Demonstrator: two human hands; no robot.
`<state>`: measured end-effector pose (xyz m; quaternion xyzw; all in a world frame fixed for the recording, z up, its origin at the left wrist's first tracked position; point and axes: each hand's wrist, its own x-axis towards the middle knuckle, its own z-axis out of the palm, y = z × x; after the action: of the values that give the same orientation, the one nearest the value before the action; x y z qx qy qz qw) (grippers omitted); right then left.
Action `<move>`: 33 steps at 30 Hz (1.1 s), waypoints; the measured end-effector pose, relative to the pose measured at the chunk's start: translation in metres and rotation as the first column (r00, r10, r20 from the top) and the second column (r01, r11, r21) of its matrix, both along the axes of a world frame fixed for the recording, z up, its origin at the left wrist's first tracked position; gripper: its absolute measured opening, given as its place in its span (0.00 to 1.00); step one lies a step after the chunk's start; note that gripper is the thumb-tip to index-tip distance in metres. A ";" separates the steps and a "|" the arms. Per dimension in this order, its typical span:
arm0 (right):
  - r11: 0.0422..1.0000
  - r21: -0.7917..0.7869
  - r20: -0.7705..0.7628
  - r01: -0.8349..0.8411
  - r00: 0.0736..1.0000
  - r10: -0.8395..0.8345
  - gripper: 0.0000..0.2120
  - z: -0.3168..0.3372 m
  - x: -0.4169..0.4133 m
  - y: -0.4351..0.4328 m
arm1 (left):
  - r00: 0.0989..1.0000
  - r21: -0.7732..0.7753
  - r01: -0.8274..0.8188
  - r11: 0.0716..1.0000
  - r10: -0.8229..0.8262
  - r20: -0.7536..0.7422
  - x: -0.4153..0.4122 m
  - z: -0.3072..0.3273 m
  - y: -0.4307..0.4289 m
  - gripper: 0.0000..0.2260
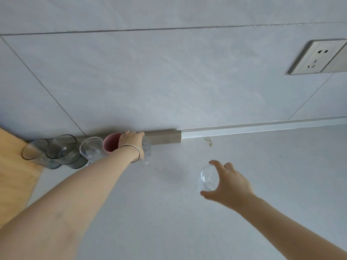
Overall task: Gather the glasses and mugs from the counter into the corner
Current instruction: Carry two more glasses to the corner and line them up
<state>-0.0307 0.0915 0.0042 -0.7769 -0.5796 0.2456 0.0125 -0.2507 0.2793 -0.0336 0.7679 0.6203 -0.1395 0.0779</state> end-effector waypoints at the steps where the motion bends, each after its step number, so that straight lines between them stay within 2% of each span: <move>1: 1.000 0.002 0.000 -0.005 1.000 0.005 0.41 0.000 -0.002 0.002 | 1.000 -0.009 -0.008 1.000 0.008 0.001 0.000 -0.001 0.004 0.35; 6: 1.000 0.015 -0.019 -0.019 1.000 0.020 0.41 0.000 -0.005 0.001 | 1.000 -0.051 -0.017 0.999 0.017 -0.004 0.003 0.000 0.007 0.34; 10: 0.999 0.024 -0.042 -0.034 0.999 0.035 0.41 0.004 -0.007 -0.011 | 0.996 0.069 -0.021 0.997 0.015 0.089 0.005 0.007 -0.029 0.35; 12: 0.998 0.023 -0.065 -0.056 0.996 0.058 0.41 0.006 -0.011 -0.017 | 0.979 0.098 -0.041 0.994 0.020 0.203 0.005 0.012 -0.064 0.31; 15: 0.993 0.016 -0.094 -0.120 0.988 0.121 0.39 0.003 -0.025 -0.022 | 0.927 -0.096 -0.164 0.982 0.186 0.325 -0.017 0.010 -0.122 0.16; 17: 0.988 -0.008 -0.128 -0.156 0.980 0.154 0.38 0.000 -0.039 -0.024 | 0.899 -0.194 -0.274 0.942 0.322 0.297 -0.046 0.005 -0.159 0.09; 21: 0.975 -0.037 -0.197 -0.219 0.958 0.207 0.36 -0.006 -0.077 -0.027 | 0.863 -0.258 -0.450 0.855 0.491 0.120 -0.114 0.004 -0.217 0.05; 24: 0.957 -0.052 -0.200 -0.284 0.942 0.269 0.36 -0.008 -0.112 -0.029 | 0.831 -0.327 -0.521 0.788 0.556 0.017 -0.167 0.004 -0.244 0.09; 27: 0.948 -0.086 -0.235 -0.307 0.931 0.280 0.38 -0.013 -0.154 -0.023 | 0.794 -0.347 -0.571 0.744 0.608 -0.002 -0.212 0.005 -0.256 0.07; 30: 0.956 -0.087 -0.257 -0.280 0.934 0.250 0.38 -0.022 -0.202 -0.009 | 0.774 -0.322 -0.589 0.742 0.632 0.041 -0.249 0.002 -0.246 0.02; 33: 0.972 -0.064 -0.232 -0.225 0.951 0.204 0.38 -0.033 -0.256 0.010 | 0.762 -0.333 -0.576 0.747 0.637 0.111 -0.276 -0.004 -0.229 0.08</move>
<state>-0.2871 0.1012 -0.0283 -0.6764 -0.6439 0.3573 0.0163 -0.5270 0.0507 -0.0379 0.5143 0.7984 -0.1072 0.2941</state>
